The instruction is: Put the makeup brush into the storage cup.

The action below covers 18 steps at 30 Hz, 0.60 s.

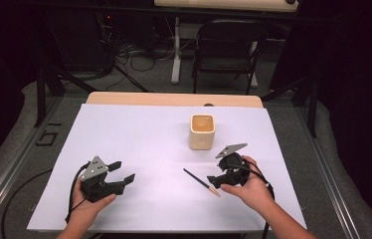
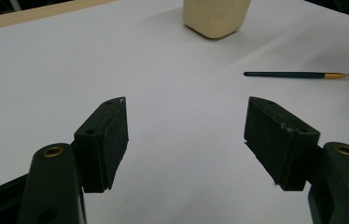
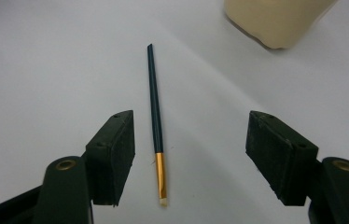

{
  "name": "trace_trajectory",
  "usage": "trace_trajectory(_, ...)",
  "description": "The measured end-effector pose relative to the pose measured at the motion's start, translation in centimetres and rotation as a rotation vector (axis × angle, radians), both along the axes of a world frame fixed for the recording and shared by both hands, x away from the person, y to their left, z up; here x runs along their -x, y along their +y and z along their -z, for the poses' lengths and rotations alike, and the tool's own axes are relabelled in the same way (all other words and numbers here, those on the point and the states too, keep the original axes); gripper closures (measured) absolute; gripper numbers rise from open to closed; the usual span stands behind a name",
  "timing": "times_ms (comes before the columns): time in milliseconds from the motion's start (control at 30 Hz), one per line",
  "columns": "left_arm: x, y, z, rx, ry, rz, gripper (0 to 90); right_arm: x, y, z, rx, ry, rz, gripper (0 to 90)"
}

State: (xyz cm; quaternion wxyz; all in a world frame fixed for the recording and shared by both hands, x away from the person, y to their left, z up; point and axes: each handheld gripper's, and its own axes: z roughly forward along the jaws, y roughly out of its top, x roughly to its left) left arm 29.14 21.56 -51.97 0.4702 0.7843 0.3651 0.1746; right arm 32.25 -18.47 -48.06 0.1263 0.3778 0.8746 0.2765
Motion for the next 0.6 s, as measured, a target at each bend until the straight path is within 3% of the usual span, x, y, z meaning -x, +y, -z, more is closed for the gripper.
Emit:
trace_trajectory(67, -0.1, 0.0, 0.0, 0.006, 0.001, 0.007, 30.6, -0.1, 0.2, 0.0, 0.013, 0.002, -0.005, 32.8)
trace_trajectory(100, -0.1, 0.0, 0.0, 0.005, 0.002, 0.006, 30.5, -0.2, 0.4, 0.3, -0.018, -0.025, -0.002, 32.8)
trace_trajectory(133, -0.1, 0.0, 0.0, 0.004, 0.002, 0.006, 30.5, -0.2, 0.3, -0.3, 0.045, 0.03, -0.015, 32.8)
trace_trajectory(167, -0.1, 0.0, 0.1, 0.003, 0.001, 0.005, 30.6, -0.3, 0.4, -0.5, 0.073, 0.054, -0.021, 32.8)
trace_trajectory(200, -0.1, 0.0, 0.1, 0.003, 0.003, 0.005, 30.5, -0.3, 0.6, -0.1, 0.028, 0.018, -0.016, 32.8)
trace_trajectory(267, -0.1, 0.1, 0.0, -0.001, 0.003, 0.003, 30.6, -0.4, 0.7, 0.1, 0.02, 0.018, -0.019, 33.1)
trace_trajectory(333, -0.1, 0.1, 0.1, 0.0, 0.005, 0.002, 30.7, -0.6, 0.8, -0.1, 0.054, 0.051, -0.025, 35.0)
trace_trajectory(400, -0.1, 0.1, 0.1, -0.002, 0.004, 0.001, 30.7, -0.8, 0.9, 0.2, 0.022, 0.024, -0.012, 37.2)
trace_trajectory(433, -0.1, 0.1, 0.1, -0.003, 0.004, 0.001, 30.7, -1.0, 0.8, -0.4, 0.082, 0.073, -0.022, 38.6)
trace_trajectory(567, -0.1, 0.0, 0.1, -0.001, 0.005, 0.0, 30.7, -1.6, 0.7, -0.8, 0.116, 0.126, -0.009, 43.0)
trace_trajectory(600, -0.1, 0.0, 0.2, -0.003, 0.006, -0.001, 30.7, -1.7, 0.8, -0.6, 0.105, 0.118, -0.008, 43.6)
